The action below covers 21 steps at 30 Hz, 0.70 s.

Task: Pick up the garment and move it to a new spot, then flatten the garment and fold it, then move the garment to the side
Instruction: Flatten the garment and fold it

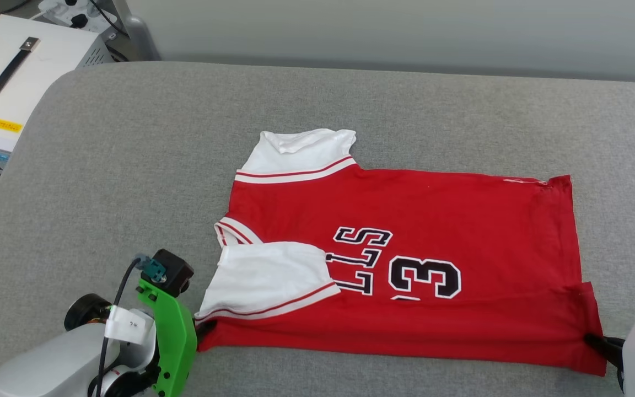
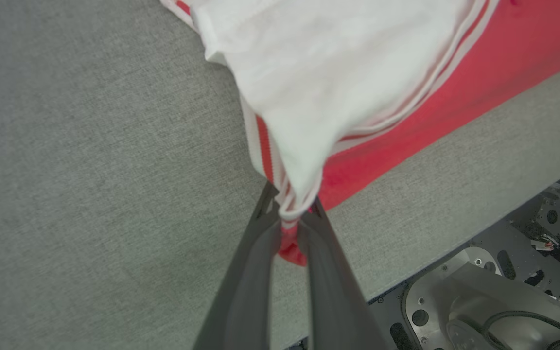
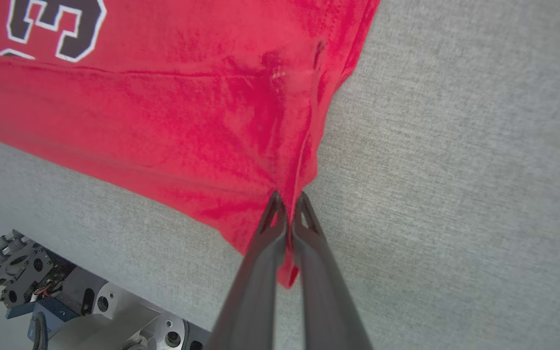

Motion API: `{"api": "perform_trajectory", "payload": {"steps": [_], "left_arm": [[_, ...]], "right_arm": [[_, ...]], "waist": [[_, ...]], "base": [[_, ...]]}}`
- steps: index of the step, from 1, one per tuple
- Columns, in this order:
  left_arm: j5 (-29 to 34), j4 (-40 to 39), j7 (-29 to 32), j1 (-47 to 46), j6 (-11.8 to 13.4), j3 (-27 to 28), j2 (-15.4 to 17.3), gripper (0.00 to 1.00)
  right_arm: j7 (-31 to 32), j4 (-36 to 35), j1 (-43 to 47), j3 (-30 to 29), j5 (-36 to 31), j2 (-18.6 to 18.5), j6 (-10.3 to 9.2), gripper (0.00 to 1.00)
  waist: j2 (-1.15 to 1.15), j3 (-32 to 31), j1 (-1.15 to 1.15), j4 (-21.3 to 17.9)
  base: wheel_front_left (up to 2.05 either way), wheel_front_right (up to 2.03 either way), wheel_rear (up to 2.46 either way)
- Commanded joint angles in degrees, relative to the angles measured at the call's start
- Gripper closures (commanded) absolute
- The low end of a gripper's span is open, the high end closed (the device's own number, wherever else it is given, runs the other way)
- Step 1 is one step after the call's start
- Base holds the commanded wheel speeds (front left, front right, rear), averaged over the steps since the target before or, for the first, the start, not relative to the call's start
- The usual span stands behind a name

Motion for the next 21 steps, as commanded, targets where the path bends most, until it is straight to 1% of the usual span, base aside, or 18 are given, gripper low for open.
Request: {"api": "perform_trajectory", "payload": {"steps": [1,6,7,8,10,14,17,19,21], "left_arm": [[-0.6,1.4,-0.5,1.4,-0.3,0.2,-0.9,1.00],[-1.1,5.7,-0.8,2.2,-1.5,0.2,-2.7,1.00],[-1.5,6.4,-1.1,2.4,-1.6,0.3,-3.0,0.56],[-1.7,6.8,-1.5,2.5,-1.7,0.5,-3.0,0.00],[-1.6,7.4,-2.3,2.3,-1.8,1.0,-2.6,0.00],[-1.2,6.8,-3.0,1.0,-2.0,2.1,0.0,0.00],[-0.8,5.3,-2.7,-0.9,-1.6,3.3,2.5,0.00],[-0.4,4.1,-2.6,-2.6,-1.1,4.3,3.9,0.00],[1.0,3.0,-3.9,-4.8,-0.6,5.5,4.8,0.00]], "right_arm": [[0.2,1.4,-1.2,0.1,-0.5,0.6,-0.03,1.00],[-1.0,5.0,-2.0,1.2,-1.1,2.0,-0.03,1.00],[-1.5,5.5,-2.0,1.3,-1.0,2.3,-0.03,0.69],[-2.2,5.7,-2.0,1.1,-0.9,2.5,-0.03,0.00],[-3.6,5.8,-1.7,0.7,-0.8,2.7,-0.03,0.00],[-7.9,4.3,-0.8,-0.6,-1.4,2.6,-0.03,0.00],[-12.6,2.1,-0.6,-2.1,-2.7,3.0,-0.03,0.00],[-16.6,0.6,-1.1,-3.7,-4.2,4.0,-0.03,0.00],[-20.6,-0.6,-2.0,-5.3,-6.2,5.6,-0.03,0.00]], "waist": [[0.00,1.4,0.00,-0.2],[0.00,1.5,0.00,0.0],[0.00,1.3,0.00,0.1],[0.00,1.0,0.00,0.2],[0.00,0.0,0.00,0.4],[0.00,-2.0,0.00,0.8],[0.00,-3.0,0.00,0.8],[0.00,-3.2,0.00,0.6],[0.00,-3.0,0.00,0.2]], "base": [[0.00,0.00,0.00],[0.00,0.00,0.00],[0.00,0.00,0.00],[0.00,0.00,0.00],[0.00,0.00,0.00],[0.00,0.00,0.00],[0.00,0.00,0.00],[0.00,0.00,0.00],[0.00,0.00,0.00]]}}
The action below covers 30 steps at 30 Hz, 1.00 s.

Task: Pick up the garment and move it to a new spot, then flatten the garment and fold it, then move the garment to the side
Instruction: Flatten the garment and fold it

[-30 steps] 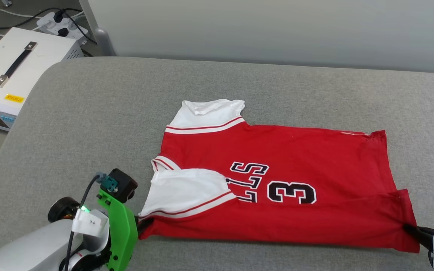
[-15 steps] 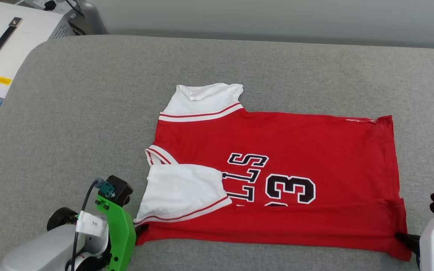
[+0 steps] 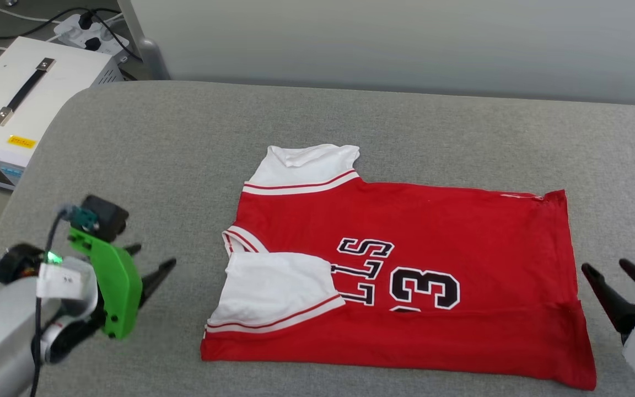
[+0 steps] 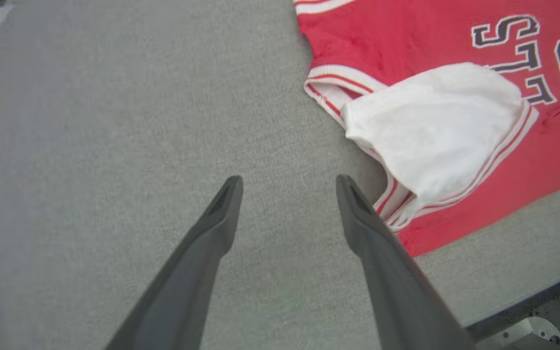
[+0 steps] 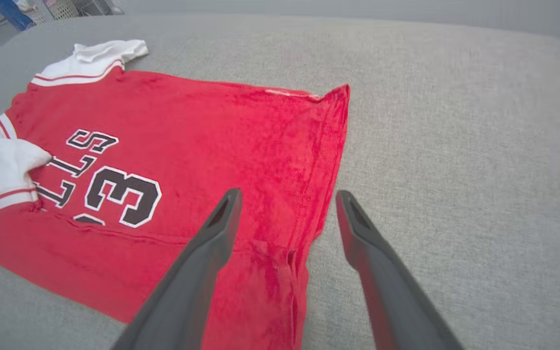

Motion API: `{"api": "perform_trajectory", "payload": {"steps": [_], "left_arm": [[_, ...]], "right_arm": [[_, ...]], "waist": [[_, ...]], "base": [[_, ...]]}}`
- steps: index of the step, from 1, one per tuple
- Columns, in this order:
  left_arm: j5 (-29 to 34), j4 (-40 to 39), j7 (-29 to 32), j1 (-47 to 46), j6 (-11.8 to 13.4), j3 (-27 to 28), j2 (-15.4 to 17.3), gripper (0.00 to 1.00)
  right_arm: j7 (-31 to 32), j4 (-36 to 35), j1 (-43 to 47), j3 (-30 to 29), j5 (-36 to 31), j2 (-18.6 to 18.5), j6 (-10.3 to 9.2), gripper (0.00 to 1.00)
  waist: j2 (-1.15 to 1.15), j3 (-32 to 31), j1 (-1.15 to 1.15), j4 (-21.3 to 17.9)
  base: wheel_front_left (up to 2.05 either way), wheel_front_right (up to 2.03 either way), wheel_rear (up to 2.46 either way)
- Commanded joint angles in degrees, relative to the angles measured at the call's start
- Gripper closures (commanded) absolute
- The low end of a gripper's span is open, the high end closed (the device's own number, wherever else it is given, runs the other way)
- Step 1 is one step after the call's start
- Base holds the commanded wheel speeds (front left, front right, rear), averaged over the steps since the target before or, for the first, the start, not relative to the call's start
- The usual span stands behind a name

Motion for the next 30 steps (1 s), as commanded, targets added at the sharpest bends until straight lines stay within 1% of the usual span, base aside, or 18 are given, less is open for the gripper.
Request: {"api": "perform_trajectory", "payload": {"steps": [1,3,7,10,14,18,21,23,26,30], "left_arm": [[1.8,-0.5,-1.7,-2.7,1.0,1.4,0.3,0.00],[3.4,-0.8,-3.3,-5.0,2.3,2.7,0.0,0.00],[6.2,1.0,-5.3,-10.5,2.8,4.9,-1.6,0.00],[7.9,3.3,-6.0,-15.1,2.5,6.2,-3.6,0.00],[8.8,8.5,-4.7,-21.3,0.7,6.9,-7.9,0.00],[9.3,14.9,-0.7,-27.0,-2.1,6.0,-12.0,0.00],[7.3,19.4,5.9,-30.3,-4.4,4.5,-14.9,0.00],[6.3,21.4,10.3,-32.5,-5.2,3.3,-16.0,0.00],[4.5,23.2,16.6,-35.1,-5.9,1.6,-17.1,0.00],[3.8,23.9,21.1,-38.2,-6.1,-0.8,-18.1,0.00]], "right_arm": [[-2.9,-1.0,-1.3,-1.0,-1.9,1.5,-0.03,0.00],[-6.5,-2.1,-2.1,-2.2,-3.9,3.4,-0.03,0.00],[-11.7,-4.2,-3.8,-3.3,-7.6,6.7,-0.03,0.00],[-13.8,-6.6,-5.1,-3.6,-10.1,8.8,-0.03,0.00],[-14.5,-8.5,-6.5,-2.4,-11.1,9.6,-0.03,0.00],[-14.3,-9.5,-8.1,-1.2,-12.0,9.1,-0.03,0.00],[-14.3,-9.9,-9.6,-0.6,-12.1,8.8,-0.03,0.00],[-14.3,-10.1,-10.6,-0.2,-12.2,8.5,-0.03,0.00],[-14.4,-10.2,-12.0,0.3,-12.1,8.2,-0.03,0.00],[-14.7,-9.8,-13.8,1.2,-11.8,7.9,-0.03,0.00]], "waist": [[0.00,0.4,0.00,-0.6],[0.00,1.1,0.00,-1.1],[0.00,3.7,0.00,-2.5],[0.00,6.4,0.00,-3.6],[0.00,10.2,0.00,-5.0],[0.00,13.6,0.00,-6.4],[0.00,15.9,0.00,-7.5],[0.00,17.4,0.00,-8.1],[0.00,19.5,0.00,-9.0],[0.00,22.1,0.00,-9.9]], "base": [[0.00,0.00,0.00],[0.00,0.00,0.00],[0.00,0.00,0.00],[0.00,0.00,0.00],[0.00,0.00,0.00],[0.00,0.00,0.00],[0.00,0.00,0.00],[0.00,0.00,0.00],[0.00,0.00,0.00],[0.00,0.00,0.00]]}}
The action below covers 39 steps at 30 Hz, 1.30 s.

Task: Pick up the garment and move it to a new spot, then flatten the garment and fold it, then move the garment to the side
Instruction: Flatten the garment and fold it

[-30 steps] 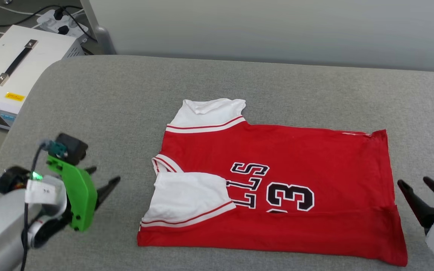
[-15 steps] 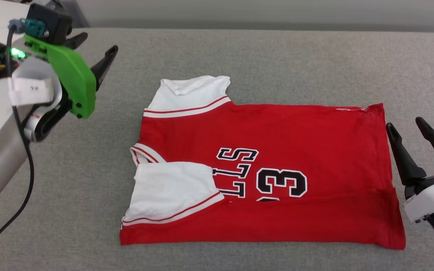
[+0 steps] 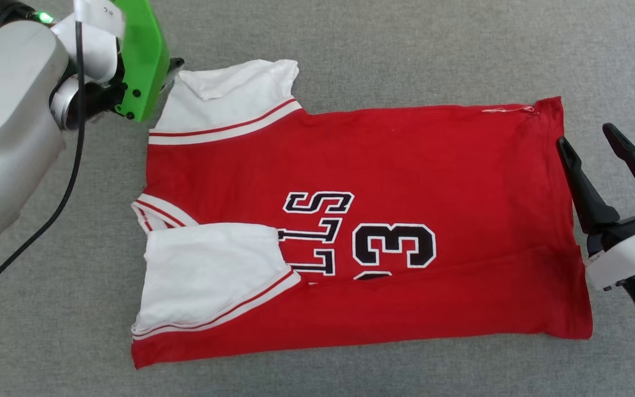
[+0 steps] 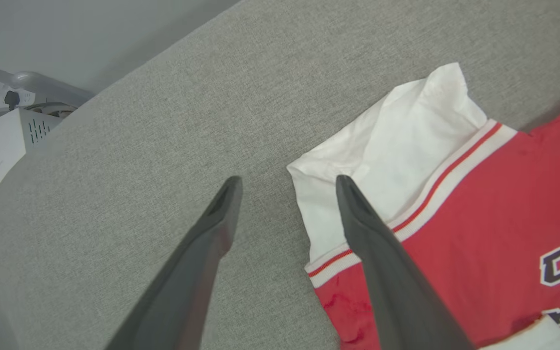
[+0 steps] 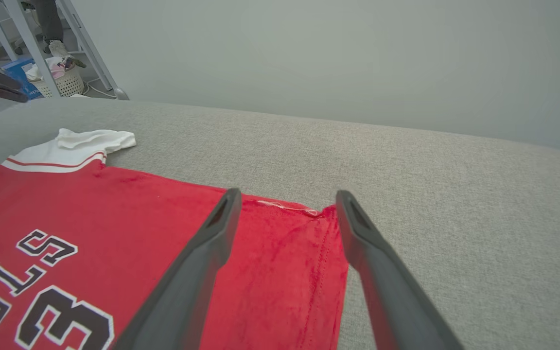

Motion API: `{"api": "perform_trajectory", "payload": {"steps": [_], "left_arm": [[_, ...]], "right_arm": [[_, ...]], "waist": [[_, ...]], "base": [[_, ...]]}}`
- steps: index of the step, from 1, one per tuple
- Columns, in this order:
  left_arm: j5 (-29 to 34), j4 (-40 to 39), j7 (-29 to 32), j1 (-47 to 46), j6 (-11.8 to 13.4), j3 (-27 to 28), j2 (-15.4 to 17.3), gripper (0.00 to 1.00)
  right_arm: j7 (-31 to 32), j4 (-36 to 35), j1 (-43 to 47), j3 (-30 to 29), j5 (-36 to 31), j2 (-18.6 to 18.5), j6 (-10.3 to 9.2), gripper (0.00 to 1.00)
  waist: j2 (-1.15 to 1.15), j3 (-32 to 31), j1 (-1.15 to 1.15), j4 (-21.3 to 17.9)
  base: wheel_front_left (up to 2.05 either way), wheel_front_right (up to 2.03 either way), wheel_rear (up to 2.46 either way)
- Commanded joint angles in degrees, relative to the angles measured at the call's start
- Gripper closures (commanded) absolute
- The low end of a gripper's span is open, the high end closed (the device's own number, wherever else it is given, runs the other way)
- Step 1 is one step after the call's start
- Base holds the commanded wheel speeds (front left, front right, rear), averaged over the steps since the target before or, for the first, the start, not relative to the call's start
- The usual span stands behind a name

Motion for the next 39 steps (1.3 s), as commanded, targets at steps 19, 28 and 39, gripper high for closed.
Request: {"api": "perform_trajectory", "payload": {"steps": [19,28,39], "left_arm": [[-0.3,1.2,6.2,1.7,-0.2,-4.7,1.8,1.00],[0.7,-2.4,-3.0,0.8,-0.2,-4.7,1.8,1.00],[2.8,-10.2,-11.1,3.4,-0.2,-4.8,2.0,1.00]], "right_arm": [[-2.9,2.7,-5.4,2.6,1.3,-2.1,-0.03,0.00],[2.5,2.1,-10.0,1.5,1.9,-7.7,-0.03,0.00],[34.4,7.7,-21.3,10.5,15.6,-21.5,-0.03,0.00]], "waist": [[0.00,6.8,-0.01,-3.7],[0.00,2.0,-0.01,-0.6],[0.00,0.0,-0.01,3.5]], "base": [[0.00,0.00,0.00],[0.00,0.00,0.00],[0.00,0.00,0.00]]}}
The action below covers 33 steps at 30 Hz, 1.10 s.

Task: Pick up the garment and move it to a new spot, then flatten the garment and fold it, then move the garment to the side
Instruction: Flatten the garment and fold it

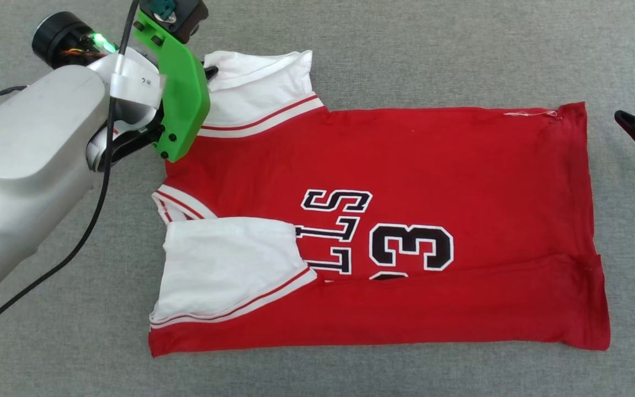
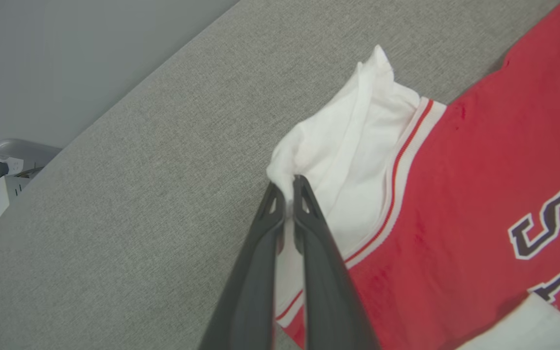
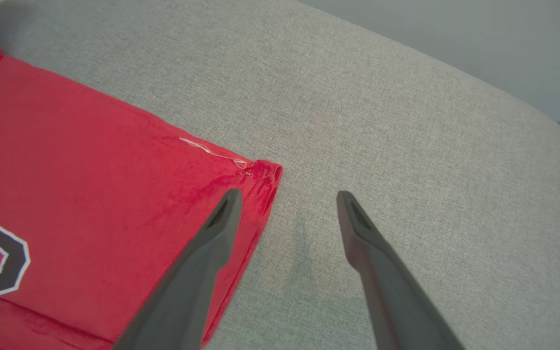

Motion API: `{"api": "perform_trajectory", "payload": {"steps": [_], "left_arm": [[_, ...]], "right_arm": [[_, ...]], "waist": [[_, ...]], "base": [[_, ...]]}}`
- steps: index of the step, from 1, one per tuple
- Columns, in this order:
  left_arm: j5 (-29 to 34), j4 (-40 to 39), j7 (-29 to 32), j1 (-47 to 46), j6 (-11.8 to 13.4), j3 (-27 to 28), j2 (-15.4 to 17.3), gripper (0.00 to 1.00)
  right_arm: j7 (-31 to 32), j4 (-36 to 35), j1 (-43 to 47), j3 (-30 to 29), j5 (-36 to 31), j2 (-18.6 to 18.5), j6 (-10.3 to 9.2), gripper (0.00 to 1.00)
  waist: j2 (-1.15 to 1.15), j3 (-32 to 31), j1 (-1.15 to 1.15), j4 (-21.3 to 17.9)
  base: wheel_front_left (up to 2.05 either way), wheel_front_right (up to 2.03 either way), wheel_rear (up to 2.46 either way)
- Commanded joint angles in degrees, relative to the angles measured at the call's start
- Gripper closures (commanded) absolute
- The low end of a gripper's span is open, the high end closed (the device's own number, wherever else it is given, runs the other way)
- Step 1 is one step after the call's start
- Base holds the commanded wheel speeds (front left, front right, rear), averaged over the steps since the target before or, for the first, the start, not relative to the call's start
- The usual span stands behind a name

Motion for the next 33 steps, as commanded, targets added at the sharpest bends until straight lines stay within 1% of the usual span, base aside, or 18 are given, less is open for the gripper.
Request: {"api": "perform_trajectory", "payload": {"steps": [1,4,7,14,18,21,22,23,27,33], "left_arm": [[0.7,-0.6,-0.8,0.9,-0.2,0.1,-0.1,1.00],[1.6,-1.8,-2.1,0.7,-0.2,0.1,-0.7,1.00],[2.4,-2.7,-2.9,0.3,-0.2,0.1,-1.3,1.00],[3.9,-4.0,-4.2,-1.1,-0.2,0.1,-2.1,1.00],[4.3,-4.1,-4.8,-1.4,-0.2,0.1,-2.7,1.00],[4.3,-3.9,-5.1,-1.0,-0.2,0.1,-2.9,1.00],[4.3,-3.8,-5.2,-0.9,-0.2,0.1,-2.9,1.00],[4.2,-3.7,-5.3,-0.7,-0.2,0.1,-2.9,1.00],[4.0,-3.0,-6.1,0.5,-0.2,0.1,-2.5,1.00],[3.1,-2.8,-8.1,3.8,-0.2,0.1,-2.0,1.00]], "right_arm": [[3.1,1.4,-2.3,1.0,1.1,-0.5,-0.04,0.00],[9.3,4.7,-5.8,4.1,1.0,-1.6,-0.04,0.00],[12.0,7.8,-8.6,6.4,0.4,-0.9,-0.04,0.00],[10.2,15.6,-12.7,10.4,-1.2,2.6,-0.04,0.00],[8.4,19.5,-12.3,13.8,-2.0,2.6,-0.04,0.00],[8.2,22.2,-10.5,15.1,0.6,3.2,-0.04,0.00],[7.9,22.5,-10.1,15.6,1.1,3.0,-0.04,0.54],[7.0,22.4,-10.0,16.0,1.2,2.9,-0.04,1.00],[1.7,22.0,-9.9,16.1,2.1,2.6,-0.04,1.00],[-8.2,19.8,-8.4,16.2,2.4,1.8,-0.04,1.00]], "waist": [[0.00,-0.2,0.00,1.6],[0.00,0.6,0.00,2.9],[0.00,1.6,0.00,4.0],[0.00,3.8,0.00,5.8],[0.00,4.5,0.00,6.4],[0.00,4.5,0.00,6.5],[0.00,4.4,0.00,6.5],[0.00,4.2,0.00,6.4],[0.00,2.5,0.00,5.8],[0.00,-2.0,0.00,5.4]], "base": [[0.00,0.00,0.00],[0.00,0.00,0.00],[0.00,0.00,0.00],[0.00,0.00,0.00],[0.00,0.00,0.00],[0.00,0.00,0.00],[0.00,0.00,0.00],[0.00,0.00,0.00],[0.00,0.00,0.00],[0.00,0.00,0.00]]}}
